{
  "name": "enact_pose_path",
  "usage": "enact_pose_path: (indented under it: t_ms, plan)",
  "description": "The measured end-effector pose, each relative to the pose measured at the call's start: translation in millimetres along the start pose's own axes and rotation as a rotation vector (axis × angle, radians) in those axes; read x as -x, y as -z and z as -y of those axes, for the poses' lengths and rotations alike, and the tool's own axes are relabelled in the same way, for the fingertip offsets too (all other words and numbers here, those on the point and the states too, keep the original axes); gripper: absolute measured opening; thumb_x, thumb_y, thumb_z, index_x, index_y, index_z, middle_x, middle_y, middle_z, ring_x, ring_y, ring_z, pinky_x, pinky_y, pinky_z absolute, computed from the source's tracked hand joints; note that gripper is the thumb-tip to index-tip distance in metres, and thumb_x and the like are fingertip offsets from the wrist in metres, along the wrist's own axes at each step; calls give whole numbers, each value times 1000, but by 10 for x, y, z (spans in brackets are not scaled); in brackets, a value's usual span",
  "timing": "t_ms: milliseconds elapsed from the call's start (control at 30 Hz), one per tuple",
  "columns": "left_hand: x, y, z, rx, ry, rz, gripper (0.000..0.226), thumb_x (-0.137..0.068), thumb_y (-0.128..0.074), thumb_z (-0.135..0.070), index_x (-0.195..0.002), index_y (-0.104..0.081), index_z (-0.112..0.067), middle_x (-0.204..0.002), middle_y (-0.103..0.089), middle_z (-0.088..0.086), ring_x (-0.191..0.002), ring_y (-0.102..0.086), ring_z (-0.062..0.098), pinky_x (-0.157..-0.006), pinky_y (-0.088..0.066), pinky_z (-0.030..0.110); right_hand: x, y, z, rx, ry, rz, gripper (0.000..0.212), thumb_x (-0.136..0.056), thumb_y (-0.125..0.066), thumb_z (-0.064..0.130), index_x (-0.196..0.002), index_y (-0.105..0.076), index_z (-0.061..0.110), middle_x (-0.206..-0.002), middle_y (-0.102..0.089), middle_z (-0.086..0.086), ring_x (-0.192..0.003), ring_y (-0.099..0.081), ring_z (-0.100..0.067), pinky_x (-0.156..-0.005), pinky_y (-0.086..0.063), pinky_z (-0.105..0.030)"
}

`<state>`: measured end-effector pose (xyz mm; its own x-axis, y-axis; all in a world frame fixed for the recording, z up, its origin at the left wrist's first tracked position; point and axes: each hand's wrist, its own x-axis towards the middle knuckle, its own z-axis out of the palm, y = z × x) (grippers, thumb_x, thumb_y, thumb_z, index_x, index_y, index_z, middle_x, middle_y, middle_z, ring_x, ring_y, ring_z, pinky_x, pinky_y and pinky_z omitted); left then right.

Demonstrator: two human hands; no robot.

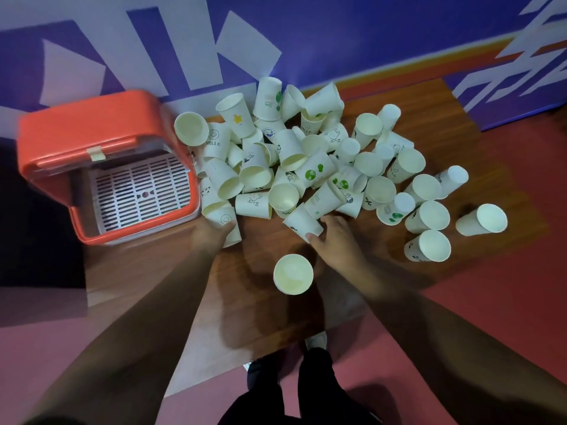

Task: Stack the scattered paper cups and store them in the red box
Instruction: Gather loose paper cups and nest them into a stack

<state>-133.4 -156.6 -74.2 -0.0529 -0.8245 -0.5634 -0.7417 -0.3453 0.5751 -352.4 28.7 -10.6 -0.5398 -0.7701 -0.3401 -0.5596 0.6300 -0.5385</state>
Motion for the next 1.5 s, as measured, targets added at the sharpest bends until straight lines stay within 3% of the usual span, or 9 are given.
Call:
enact_pose_path:
  t_ms: [333,500,667,767,900,1033,1233,1333,1500]
  plan:
    - [688,239,186,526,-5,64,65,-71,-88,-31,-124,-55,-14,-112,-70,10,-100,-72,25,-81,-63,42,-306,-319,13,176,-4,66,56,-82,-71,35,-124,-50,3,-124,-56,-16,-117,-53,-34,-96,-47,-44]
    - [1319,501,22,607,-204,177,62,-79,-84,-18,-131,-51,-24,-112,-69,5,-104,-67,16,-81,-58,29,-345,-329,49,168,9,97,53,-81,-76,30,-120,-52,3,-121,-60,-15,-114,-58,-33,-91,-51,-44]
    - [1730,587,-170,592,-371,336,69,-82,-81,-4,-137,-51,-34,-123,-68,-4,-115,-64,14,-88,-55,26,-297,-189,39,-31,-54,284,52,-62,-79,39,-103,-63,13,-97,-66,-1,-89,-64,-19,-61,-42,-26]
    - [1930,511,-233,536,-448,361,73,-83,-78,1,-137,-49,-39,-126,-64,-17,-118,-60,4,-90,-51,18,-198,0,12,-228,-117,313,42,-71,-76,37,-107,-66,18,-101,-70,2,-94,-66,-16,-72,-48,-30]
    - [2083,320,-219,467,-546,384,72,-82,-80,0,-140,-46,-24,-131,-56,-7,-124,-55,9,-97,-48,20,16,312,9,-495,-131,265,19,-86,-72,19,-100,-62,26,-96,-63,13,-91,-64,-8,-89,-55,-37]
    - [2070,48,-152,275,-638,364,71,-81,-83,-14,-135,-41,-34,-131,-49,-21,-124,-49,1,-95,-41,12,199,536,-6,-653,-144,210,57,-84,-75,20,-135,-49,18,-116,-59,4,-103,-63,-16,-93,-56,-43]
    - [1920,-299,-16,-11,-652,236,79,-76,-84,-23,-143,-41,-31,-140,-42,-10,-129,-40,10,-112,-37,40,470,724,63,-653,-37,174,56,-85,-74,19,-133,-46,26,-110,-61,8,-102,-62,-9,-89,-55,-34]
    - [1907,-318,29,-84,-662,293,93,-73,-78,-54,-151,-30,-42,-141,-39,-6,-136,-37,17,-114,-35,38,610,717,60,-617,51,197,64,-78,-76,25,-134,-46,29,-115,-65,6,-107,-63,-11,-92,-52,-34]
    - [2019,-126,-108,249,-554,346,112,-65,-81,-69,-156,-27,-34,-158,-33,-11,-143,-38,9,-117,-37,38,836,647,47,-496,196,227,65,-78,-75,11,-134,-48,28,-121,-59,9,-107,-57,3,-87,-46,-12]
